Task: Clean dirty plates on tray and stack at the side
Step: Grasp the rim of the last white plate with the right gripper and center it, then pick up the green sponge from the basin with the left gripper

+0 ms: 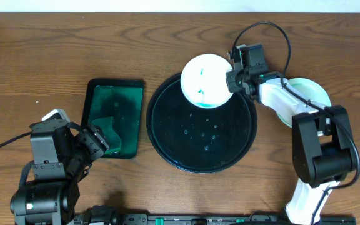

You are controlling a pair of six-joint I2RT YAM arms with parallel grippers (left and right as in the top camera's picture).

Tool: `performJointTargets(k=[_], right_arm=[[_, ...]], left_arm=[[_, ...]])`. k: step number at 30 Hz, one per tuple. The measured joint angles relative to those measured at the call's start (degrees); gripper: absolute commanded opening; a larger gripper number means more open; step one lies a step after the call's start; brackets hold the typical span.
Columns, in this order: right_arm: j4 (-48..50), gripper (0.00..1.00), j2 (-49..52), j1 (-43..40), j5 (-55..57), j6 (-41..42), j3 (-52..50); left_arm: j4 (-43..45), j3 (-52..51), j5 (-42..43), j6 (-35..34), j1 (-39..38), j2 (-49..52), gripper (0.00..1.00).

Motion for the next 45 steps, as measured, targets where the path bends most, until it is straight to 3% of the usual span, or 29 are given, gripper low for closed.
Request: performJointTargets(k=[9,15,20,23,31,36,41,42,44,45], right_arm=[[-14.40,0.01,-12.70,0.52,-3.28,1.86,-0.02],[-25.46,0.01,-13.55,4.39,-5.53,10.08,-0.24],[-24.30,0.01,-7.61,8.79,-6.43,18.53,-2.01],[-22.47,0.10,-4.04,9.86,-7.10,21.66,-2.80],[-19.45,0.10,-5.46,8.83,-7.26,20.44,-3.19],[-19.63,0.08,-10.62,8.72,-7.30,16.15,-3.19],[-20.37,0.08,-13.81,8.72,-7.32,13.81,-3.17],[-20.63,0.08,-13.81,8.74,-7.32,13.53,-3.17],[-21.51,0.08,-13.77,8.85,-7.30,13.22,-3.19],[-21.86,0.08,-13.77,8.92,-7.32,13.07,-3.19]], left_arm=[[0.02,0.00,0.00,0.02,0.00,0.00,0.77],[0.04,0.00,0.00,0.00,0.00,0.00,0.77],[0.55,0.00,-0.02,0.00,0.00,0.00,0.77],[1.97,0.00,0.00,0.00,0.00,0.00,0.77],[1.97,-0.87,-0.04,-0.09,0.00,2.82,0.69],[5.64,-6.75,-0.02,1.07,0.00,10.43,0.69],[13.42,-8.33,0.00,3.41,0.00,25.38,0.69],[15.15,-8.33,0.00,3.72,0.00,28.76,0.67],[17.42,-8.33,0.00,4.22,-0.02,34.88,0.50],[18.32,-8.33,0.00,4.61,0.00,38.40,0.49]])
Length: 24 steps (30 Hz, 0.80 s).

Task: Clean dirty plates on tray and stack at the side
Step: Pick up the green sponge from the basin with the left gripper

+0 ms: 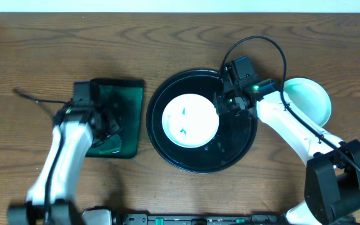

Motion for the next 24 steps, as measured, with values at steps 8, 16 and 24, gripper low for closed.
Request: performJointTargets(k=[8,16,24], right_arm=[[-2.86,0.08,0.00,0.13,0.02,-0.42,0.00],[-2.99,0.08,0.00,0.13,4.00,-0.13,0.00],[-3.37,0.09,0.28,0.07,11.43,1.51,0.00]], left_arm=[[3.08,0.22,-3.39,-4.50,0.15,14.21,0.07],[1.01,0.39,-2.58,-4.44,0.28,12.41,0.07],[-1.44,1.44,-0.24,-0.61,-0.09,-2.51,0.07]])
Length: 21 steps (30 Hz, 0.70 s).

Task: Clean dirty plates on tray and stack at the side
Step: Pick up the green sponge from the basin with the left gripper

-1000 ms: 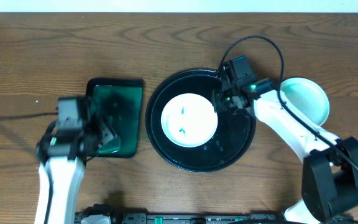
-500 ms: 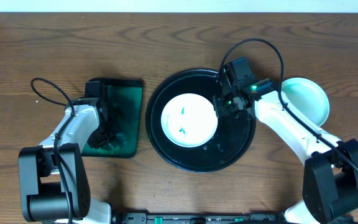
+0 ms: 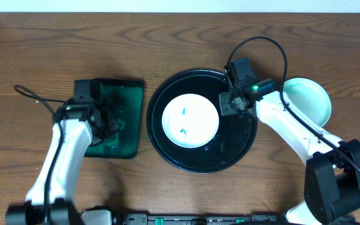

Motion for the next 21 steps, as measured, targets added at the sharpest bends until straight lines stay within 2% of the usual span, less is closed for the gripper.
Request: performJointTargets(k=[8,16,19,21], right_arm=[[1.27,0.17,4.20,0.02,-5.20,-3.54,0.00],[3.61,0.16,9.55,0.02,-7.52,-5.29,0.00],[4.15,0.12,11.10,-0.09,-8.90,-6.64,0.11],[4.42,0.16,11.23,-0.09,-9.46,-7.02,0.13]], left_arm=[[-0.39,0.72,0.26,2.29,-0.87,-5.38,0.07],[-0.48,0.72,0.26,2.32,-0.87,-5.35,0.07],[-0.50,0.72,0.26,2.32,-0.87,-5.35,0.07],[-0.57,0.72,0.24,2.32,-0.87,-5.35,0.07]])
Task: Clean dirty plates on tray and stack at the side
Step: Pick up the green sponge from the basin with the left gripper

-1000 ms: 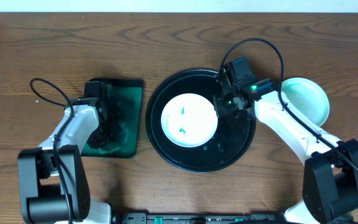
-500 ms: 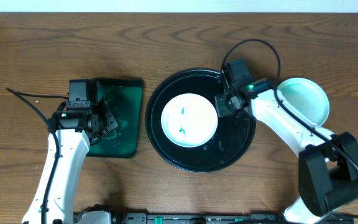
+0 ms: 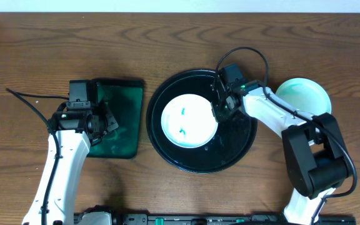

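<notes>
A white plate [image 3: 189, 120] with teal smears lies flat on the round black tray [image 3: 242, 145]. My right gripper [image 3: 217, 110] sits at the plate's right rim, fingers down on the edge; the overhead view does not show how its jaws stand. My left gripper [image 3: 103, 123] hangs low over the dark green rectangular tray [image 3: 127, 100] on the left. It is on top of the green sponge [image 3: 112, 139] lying there, and its jaws are hidden under the wrist.
A pale green plate [image 3: 305, 99] rests on the wooden table right of the black tray, beside my right forearm. A black cable [image 3: 27, 99] trails left from the left arm. Small droplets dot the black tray's floor.
My right gripper has shifted a little left, onto the white plate's right rim, and its arm has swung in. My left gripper has edged slightly lower over the green tray. The plate stays put.
At first my right gripper held the white plate raised at the black tray's far rim, and my left arm sat folded near the front. Then the plate lay at the tray's middle and my left gripper was over the green tray. Both stay there now.
</notes>
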You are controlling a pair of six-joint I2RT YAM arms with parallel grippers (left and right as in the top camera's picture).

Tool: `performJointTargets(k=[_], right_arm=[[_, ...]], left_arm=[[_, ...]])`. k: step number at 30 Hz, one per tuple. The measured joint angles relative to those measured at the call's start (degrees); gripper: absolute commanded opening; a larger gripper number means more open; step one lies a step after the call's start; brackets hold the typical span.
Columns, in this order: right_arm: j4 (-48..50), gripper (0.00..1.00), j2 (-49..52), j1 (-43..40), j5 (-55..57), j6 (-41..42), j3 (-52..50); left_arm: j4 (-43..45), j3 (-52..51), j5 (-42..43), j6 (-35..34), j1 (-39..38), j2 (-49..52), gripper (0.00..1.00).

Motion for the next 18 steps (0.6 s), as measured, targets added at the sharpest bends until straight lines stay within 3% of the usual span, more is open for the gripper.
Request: performJointTargets(k=[13,16,18], right_arm=[[-1.16,0.31,-7.52,-2.75,-6.51,-8.90,-0.07],[-0.79,0.40,-6.80,-1.75,-7.54,-10.47,-0.07],[-0.04,0.40,-5.33,-1.05,-7.50,-10.69,-0.07]], left_arm=[[-0.79,0.00,0.02,0.02,0.00,0.00,0.07],[-0.74,0.00,0.02,0.02,0.00,0.00,0.07],[-0.76,0.00,0.17,0.02,0.00,0.00,0.07]])
